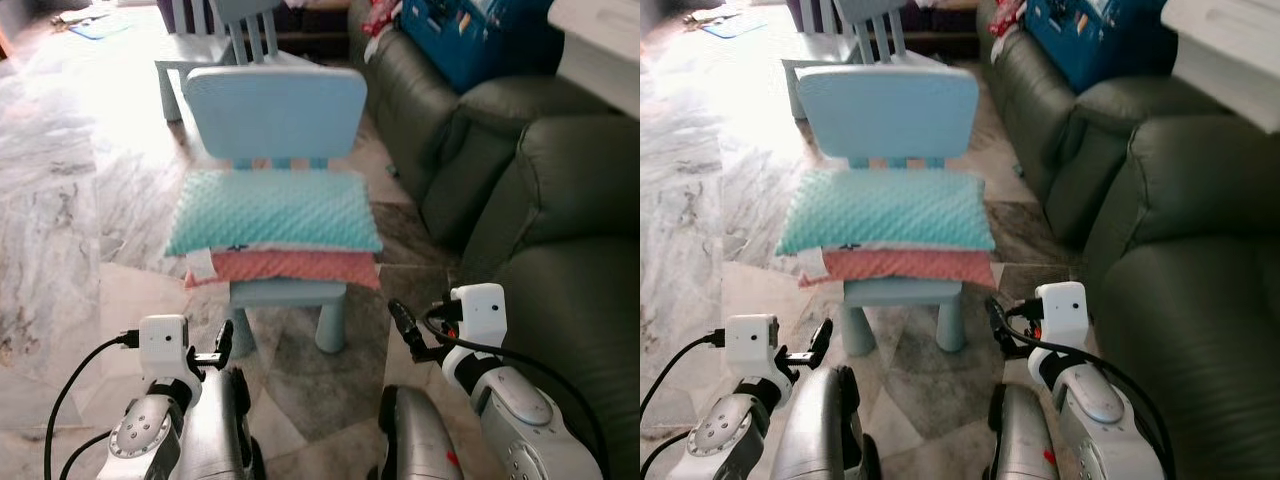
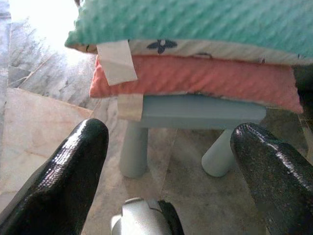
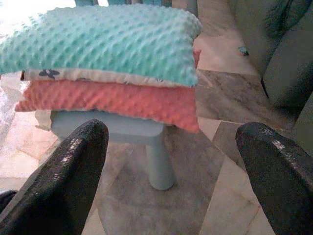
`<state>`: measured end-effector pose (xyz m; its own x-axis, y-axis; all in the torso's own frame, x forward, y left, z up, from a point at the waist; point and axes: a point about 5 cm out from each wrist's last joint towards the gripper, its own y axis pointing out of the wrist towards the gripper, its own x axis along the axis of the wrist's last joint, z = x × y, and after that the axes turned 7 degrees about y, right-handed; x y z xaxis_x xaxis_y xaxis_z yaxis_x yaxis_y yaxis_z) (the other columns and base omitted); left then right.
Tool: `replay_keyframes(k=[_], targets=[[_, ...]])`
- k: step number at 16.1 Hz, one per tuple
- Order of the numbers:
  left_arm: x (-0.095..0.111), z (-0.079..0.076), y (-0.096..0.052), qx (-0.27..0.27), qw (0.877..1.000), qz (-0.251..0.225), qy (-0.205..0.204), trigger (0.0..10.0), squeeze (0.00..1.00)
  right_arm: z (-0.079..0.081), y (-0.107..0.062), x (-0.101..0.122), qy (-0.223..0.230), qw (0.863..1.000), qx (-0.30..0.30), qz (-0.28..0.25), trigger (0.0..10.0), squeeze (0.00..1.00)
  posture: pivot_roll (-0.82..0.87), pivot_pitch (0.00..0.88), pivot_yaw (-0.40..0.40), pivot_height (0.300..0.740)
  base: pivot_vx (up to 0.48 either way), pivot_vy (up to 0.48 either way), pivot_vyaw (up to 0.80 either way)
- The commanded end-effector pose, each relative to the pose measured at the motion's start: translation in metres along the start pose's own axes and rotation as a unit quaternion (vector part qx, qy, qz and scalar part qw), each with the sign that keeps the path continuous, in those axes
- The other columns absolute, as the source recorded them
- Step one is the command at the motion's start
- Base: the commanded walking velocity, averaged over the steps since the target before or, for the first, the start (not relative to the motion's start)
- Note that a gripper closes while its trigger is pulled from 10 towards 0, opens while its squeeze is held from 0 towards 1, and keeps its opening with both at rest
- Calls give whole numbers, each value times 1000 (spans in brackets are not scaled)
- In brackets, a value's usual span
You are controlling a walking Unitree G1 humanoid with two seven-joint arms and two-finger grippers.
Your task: Move the pillow to the sofa
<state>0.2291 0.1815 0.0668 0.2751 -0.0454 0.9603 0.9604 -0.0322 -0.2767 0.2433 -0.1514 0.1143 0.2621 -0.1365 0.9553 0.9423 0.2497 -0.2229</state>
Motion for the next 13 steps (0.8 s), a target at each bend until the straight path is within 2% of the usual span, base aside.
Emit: replay_keyframes(k=[1, 9, 13], targets=[[-1, 4, -1, 12, 1000, 2, 8, 10000, 0, 1, 0, 0, -2, 1000, 5, 2, 10000, 0, -105, 168, -30, 481, 0, 0, 0], [0, 4, 0, 19, 1000, 2, 12, 10000, 0, 0, 1, 1, -5, 1000, 6, 1, 10000, 0, -107, 168, -32, 401, 0, 0, 0], [4, 19, 0, 71, 997, -11, 32, 10000, 0, -1, 4, 3, -10, 1000, 9, -4, 10000, 0, -105, 163, -33, 351, 0, 0, 0]])
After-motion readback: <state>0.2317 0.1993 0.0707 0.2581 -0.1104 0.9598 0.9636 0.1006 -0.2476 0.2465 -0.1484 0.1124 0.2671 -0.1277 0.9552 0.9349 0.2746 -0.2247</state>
